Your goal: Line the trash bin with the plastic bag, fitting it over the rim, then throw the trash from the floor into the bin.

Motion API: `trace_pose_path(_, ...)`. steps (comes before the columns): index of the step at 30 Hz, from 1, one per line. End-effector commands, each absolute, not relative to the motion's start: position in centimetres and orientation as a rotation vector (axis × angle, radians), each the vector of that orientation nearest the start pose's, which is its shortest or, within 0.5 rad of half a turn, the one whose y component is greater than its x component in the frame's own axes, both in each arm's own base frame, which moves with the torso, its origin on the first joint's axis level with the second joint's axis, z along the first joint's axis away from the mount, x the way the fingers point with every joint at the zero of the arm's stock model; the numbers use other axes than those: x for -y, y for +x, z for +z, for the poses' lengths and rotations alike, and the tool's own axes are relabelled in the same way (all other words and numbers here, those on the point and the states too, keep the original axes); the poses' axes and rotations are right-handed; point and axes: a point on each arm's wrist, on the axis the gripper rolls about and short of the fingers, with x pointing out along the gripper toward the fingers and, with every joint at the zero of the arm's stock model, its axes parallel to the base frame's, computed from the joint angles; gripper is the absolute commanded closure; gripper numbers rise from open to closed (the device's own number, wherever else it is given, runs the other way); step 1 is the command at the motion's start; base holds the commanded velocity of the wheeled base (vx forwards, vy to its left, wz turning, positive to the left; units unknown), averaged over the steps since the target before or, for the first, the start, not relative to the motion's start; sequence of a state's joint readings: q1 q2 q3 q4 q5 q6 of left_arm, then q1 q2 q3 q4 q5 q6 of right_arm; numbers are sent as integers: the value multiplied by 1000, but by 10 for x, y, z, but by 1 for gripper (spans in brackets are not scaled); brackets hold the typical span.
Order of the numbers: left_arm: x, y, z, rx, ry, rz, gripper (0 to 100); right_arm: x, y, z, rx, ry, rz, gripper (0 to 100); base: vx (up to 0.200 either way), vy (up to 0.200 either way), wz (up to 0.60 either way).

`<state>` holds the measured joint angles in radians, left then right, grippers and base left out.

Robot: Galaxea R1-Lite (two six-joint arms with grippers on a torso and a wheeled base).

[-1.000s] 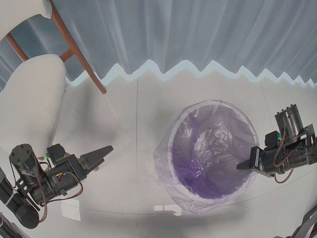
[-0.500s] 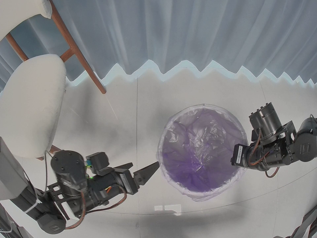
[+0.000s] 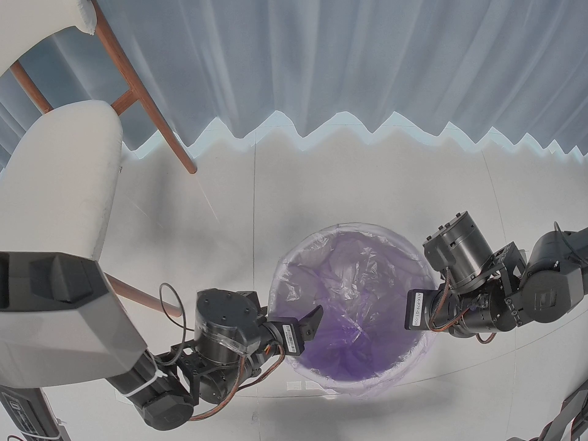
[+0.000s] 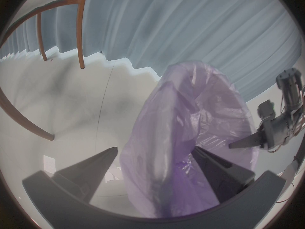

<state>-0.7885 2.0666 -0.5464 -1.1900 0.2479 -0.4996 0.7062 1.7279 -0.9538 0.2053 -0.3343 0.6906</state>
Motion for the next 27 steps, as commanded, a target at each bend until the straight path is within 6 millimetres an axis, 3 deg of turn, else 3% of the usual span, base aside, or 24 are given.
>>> trace_pose_path(1,233,240,38,-457,-291,-420,100,-180,216,146,-906,147,45,100,0,0,0)
trace_pose_path(10,233,243,39,-442,-299,-407,100,-178,214,144,-910,147,43,100,0,0,0)
trace_pose_path(11,233,242,40,-440,-300,-408,100,-178,214,144,-911,147,42,0,0,0,0)
trace_pose_path(17,232,243,41,-437,-302,-404,100,-179,217,149,-880,193,45,0,0,0,0)
trace_pose_path(22,220,251,44,-426,-316,-366,100,-168,204,164,-843,245,58,0,0,0,0)
trace_pose_path(27,212,255,50,-409,-330,-344,100,-153,190,151,-886,223,34,0,0,0,0)
